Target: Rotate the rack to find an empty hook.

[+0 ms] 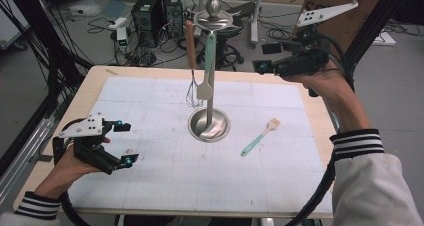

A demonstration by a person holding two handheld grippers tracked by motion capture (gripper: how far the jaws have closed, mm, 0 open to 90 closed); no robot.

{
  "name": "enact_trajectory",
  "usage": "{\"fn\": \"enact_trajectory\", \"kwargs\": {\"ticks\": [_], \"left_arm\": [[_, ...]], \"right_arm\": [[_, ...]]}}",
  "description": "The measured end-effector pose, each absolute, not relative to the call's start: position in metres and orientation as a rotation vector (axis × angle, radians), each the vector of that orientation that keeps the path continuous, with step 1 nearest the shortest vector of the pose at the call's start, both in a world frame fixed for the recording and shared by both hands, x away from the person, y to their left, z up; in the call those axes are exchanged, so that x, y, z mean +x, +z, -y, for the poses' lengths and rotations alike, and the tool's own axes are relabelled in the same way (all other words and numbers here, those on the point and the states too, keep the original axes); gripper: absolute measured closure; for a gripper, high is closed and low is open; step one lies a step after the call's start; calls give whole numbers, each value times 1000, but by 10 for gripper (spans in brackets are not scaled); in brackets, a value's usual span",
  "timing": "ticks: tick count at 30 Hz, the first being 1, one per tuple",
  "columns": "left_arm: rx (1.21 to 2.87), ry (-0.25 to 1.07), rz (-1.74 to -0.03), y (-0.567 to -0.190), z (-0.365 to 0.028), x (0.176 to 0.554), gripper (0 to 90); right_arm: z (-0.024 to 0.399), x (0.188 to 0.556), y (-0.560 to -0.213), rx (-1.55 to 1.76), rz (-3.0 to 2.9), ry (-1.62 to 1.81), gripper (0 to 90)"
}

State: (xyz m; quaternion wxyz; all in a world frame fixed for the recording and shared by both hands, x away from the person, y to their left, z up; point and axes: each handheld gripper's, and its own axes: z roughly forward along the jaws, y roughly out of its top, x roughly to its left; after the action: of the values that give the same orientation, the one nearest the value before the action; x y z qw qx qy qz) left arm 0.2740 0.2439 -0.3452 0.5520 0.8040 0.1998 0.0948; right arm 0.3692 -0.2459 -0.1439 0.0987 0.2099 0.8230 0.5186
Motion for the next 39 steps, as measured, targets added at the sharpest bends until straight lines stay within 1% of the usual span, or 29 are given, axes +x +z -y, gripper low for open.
{"fn": "enact_trajectory", "kwargs": {"ticks": [6,15,22,27,34,39], "left_arm": [[1898,223,-476,-345,-245,275,17],[1897,220,-476,-346,-248,274,17],[1895,222,-478,-347,-250,273,16],[1880,216,-485,-350,-251,272,17],[1869,205,-498,-354,-252,273,17],[1861,201,-499,-354,-253,274,17]], "right_arm": [[247,377,-140,643,-2433,1526,399],[245,384,-134,687,-2434,1522,559],[243,390,-126,667,-2421,1492,707],[241,392,-120,651,-2427,1481,794],[236,401,-115,630,-2419,1472,880],[232,406,-112,613,-2405,1479,891]]}}
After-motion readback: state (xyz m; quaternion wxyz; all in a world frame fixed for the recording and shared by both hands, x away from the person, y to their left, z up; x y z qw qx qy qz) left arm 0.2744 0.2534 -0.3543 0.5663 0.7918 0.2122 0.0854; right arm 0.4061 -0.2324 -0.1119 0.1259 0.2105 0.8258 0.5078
